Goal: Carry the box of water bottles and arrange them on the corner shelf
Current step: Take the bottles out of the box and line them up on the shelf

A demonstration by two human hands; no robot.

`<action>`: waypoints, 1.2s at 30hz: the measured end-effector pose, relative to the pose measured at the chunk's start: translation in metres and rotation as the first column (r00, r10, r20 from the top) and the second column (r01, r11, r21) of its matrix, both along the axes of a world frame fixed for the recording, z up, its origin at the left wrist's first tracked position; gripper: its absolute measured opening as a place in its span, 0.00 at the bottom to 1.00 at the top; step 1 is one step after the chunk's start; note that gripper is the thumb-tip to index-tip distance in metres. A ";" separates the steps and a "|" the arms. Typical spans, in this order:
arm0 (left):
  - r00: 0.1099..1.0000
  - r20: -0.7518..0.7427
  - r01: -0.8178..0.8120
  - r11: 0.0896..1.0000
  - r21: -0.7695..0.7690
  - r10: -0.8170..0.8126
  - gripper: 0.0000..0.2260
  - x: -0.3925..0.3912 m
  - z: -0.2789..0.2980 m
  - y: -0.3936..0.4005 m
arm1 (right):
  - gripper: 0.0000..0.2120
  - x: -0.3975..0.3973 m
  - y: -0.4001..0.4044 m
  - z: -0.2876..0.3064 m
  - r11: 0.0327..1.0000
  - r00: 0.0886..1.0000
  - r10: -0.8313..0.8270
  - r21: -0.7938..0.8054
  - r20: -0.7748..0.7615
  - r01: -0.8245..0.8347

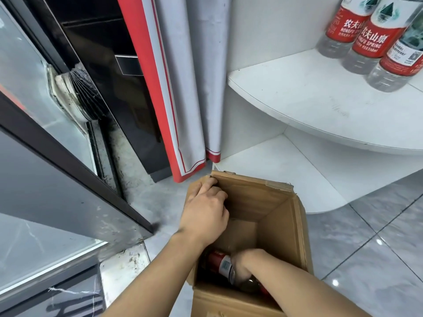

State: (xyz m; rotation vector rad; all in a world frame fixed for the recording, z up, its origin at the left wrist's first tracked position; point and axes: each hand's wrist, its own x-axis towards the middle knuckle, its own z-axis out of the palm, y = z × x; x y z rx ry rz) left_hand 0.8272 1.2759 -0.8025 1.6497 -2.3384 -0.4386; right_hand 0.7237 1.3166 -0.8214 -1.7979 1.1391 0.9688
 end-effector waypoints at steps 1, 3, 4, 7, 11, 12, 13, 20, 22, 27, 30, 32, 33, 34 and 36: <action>1.000 0.012 0.010 1.000 0.008 -0.010 0.15 0.000 0.000 0.000 | 0.20 -0.005 0.000 -0.017 0.998 0.996 0.066 0.005 -0.056 -0.066; 0.999 0.032 0.025 0.999 0.037 -0.027 0.16 0.002 0.001 0.001 | 0.21 -0.012 -0.006 -0.024 0.986 0.973 0.165 0.009 -0.159 -0.165; 0.999 0.034 0.030 0.998 0.046 -0.032 0.17 0.002 0.002 0.001 | 0.22 -0.014 -0.011 -0.024 0.994 0.980 0.102 -0.030 -0.172 -0.109; 0.998 0.046 0.049 0.997 0.060 -0.051 0.19 0.004 0.010 0.003 | 0.23 -0.013 -0.026 -0.020 0.971 0.987 -0.056 -0.239 -0.150 0.019; 0.980 0.171 0.085 0.992 0.094 -0.100 0.22 0.010 0.012 0.007 | 0.31 -0.013 -0.036 0.015 0.860 0.992 -0.111 -0.507 -0.067 0.062; 0.972 0.209 0.092 0.991 0.100 -0.111 0.23 0.010 0.012 0.007 | 0.32 -0.017 -0.039 0.030 0.829 0.991 -0.126 -0.553 -0.037 0.084; 0.963 0.239 0.099 0.989 0.106 -0.122 0.24 0.011 0.011 0.009 | 0.32 -0.021 -0.039 0.045 0.807 0.989 -0.146 -0.580 -0.006 0.115; 0.995 -0.048 0.093 0.995 0.023 -0.092 0.45 0.001 0.016 0.006 | 0.22 -0.042 -0.042 0.164 0.623 0.964 -0.184 -0.736 0.192 0.266; 0.981 -0.190 0.034 0.998 -0.053 -0.044 0.38 0.000 0.023 0.002 | 0.23 -0.043 -0.042 0.184 0.570 0.951 -0.172 -0.761 0.258 0.309; 0.927 -0.374 -0.106 0.982 -0.155 0.041 0.31 0.002 0.048 -0.009 | 0.34 -0.052 -0.034 0.207 0.431 0.795 -0.186 -0.679 0.577 0.594; 0.843 -0.527 -0.189 0.977 -0.099 0.110 0.32 -0.001 0.082 -0.009 | 0.43 -0.057 -0.032 0.218 0.324 0.503 -0.166 -0.435 0.848 0.840; 0.802 -0.593 -0.159 0.983 -0.087 0.077 0.28 -0.001 0.113 -0.013 | 0.46 -0.064 -0.036 0.217 0.341 0.336 -0.149 -0.270 0.930 0.900; 0.770 -0.637 -0.086 0.995 -0.042 0.040 0.26 -0.003 0.130 -0.013 | 0.45 -0.067 -0.038 0.212 0.362 0.294 -0.136 -0.229 0.946 0.904; 0.730 -0.683 0.021 1.000 0.014 -0.006 0.26 -0.009 0.150 -0.018 | 0.43 -0.075 -0.041 0.213 0.384 0.271 -0.117 -0.208 0.955 0.899; 0.692 -0.720 0.081 0.997 0.018 -0.043 0.27 -0.014 0.170 -0.021 | 0.35 -0.078 -0.044 0.206 0.449 0.271 -0.113 -0.194 0.956 0.872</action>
